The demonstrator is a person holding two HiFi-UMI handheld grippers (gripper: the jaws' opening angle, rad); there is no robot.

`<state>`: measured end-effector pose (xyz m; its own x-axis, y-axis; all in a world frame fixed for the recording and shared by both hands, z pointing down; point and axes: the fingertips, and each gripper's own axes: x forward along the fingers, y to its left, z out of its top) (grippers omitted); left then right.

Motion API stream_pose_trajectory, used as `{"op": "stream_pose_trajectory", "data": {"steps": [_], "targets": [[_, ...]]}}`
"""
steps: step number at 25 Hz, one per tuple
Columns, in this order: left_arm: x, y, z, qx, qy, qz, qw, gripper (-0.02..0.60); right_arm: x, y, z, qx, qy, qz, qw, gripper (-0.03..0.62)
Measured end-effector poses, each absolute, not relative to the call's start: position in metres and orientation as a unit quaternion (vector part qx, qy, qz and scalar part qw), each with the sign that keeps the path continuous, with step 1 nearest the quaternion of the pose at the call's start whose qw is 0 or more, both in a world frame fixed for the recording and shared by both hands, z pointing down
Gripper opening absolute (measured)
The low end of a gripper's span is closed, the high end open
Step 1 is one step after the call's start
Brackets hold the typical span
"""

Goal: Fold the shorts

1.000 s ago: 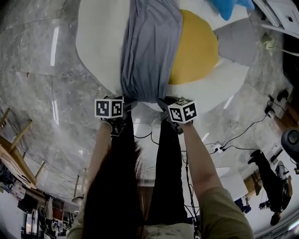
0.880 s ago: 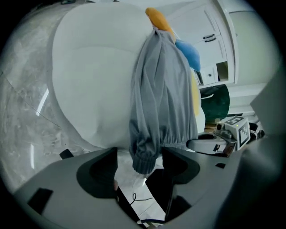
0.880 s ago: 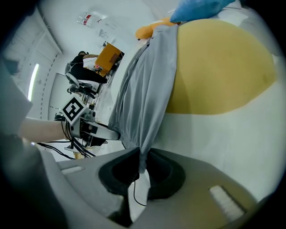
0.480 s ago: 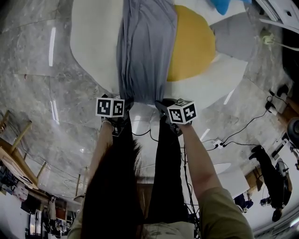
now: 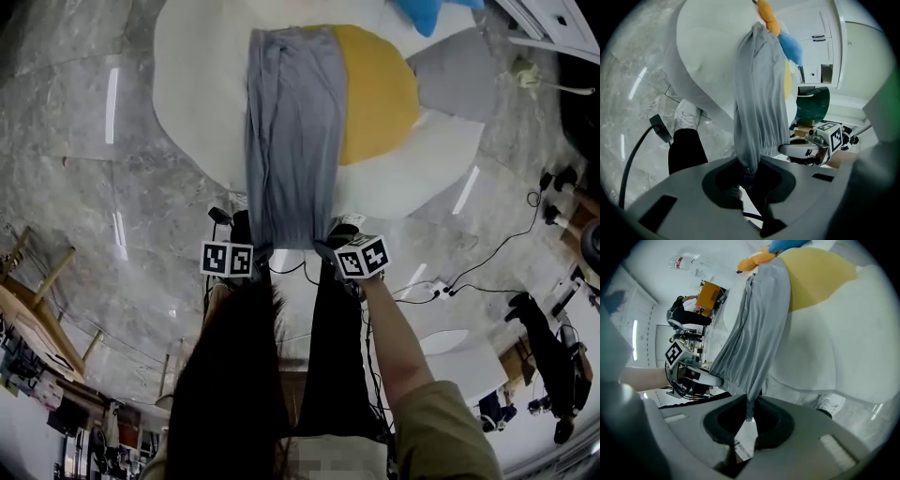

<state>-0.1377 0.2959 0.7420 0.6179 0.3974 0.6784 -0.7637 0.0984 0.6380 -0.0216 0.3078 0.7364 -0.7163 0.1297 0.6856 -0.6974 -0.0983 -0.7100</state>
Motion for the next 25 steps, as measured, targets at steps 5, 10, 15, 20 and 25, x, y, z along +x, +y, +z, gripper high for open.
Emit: {"op": "stream_pose_trajectory", "data": {"steps": [5,10,15,20,25], "targets": [[-0.129,0.266,0.712,0.546,-0.167,0.374,0.730,0.055,-0.014,0.279,0.702,0.230,-0.615,0.715,0.241,0.031],[-0.112,0.180,0.700,0.575,-0.187,0.328,0.726,0.055,0.005,0.188,0.683,0.248,-0.642,0.707,0.163,0.031],[-0.091,0.076,0.705,0.620,-0.215,0.304,0.691,0.057,0.028,0.087,0.683,0.280,-0.653,0.694,0.112,0.031],[-0.076,-0.010,0.717,0.654,-0.227,0.315,0.649,0.057,0.041,0.003,0.692,0.303,-0.646,0.698,0.067,0.031],[-0.061,-0.070,0.732,0.665,-0.233,0.326,0.630,0.058,0.057,-0.057,0.707,0.327,-0.634,0.698,0.052,0.031]]}}
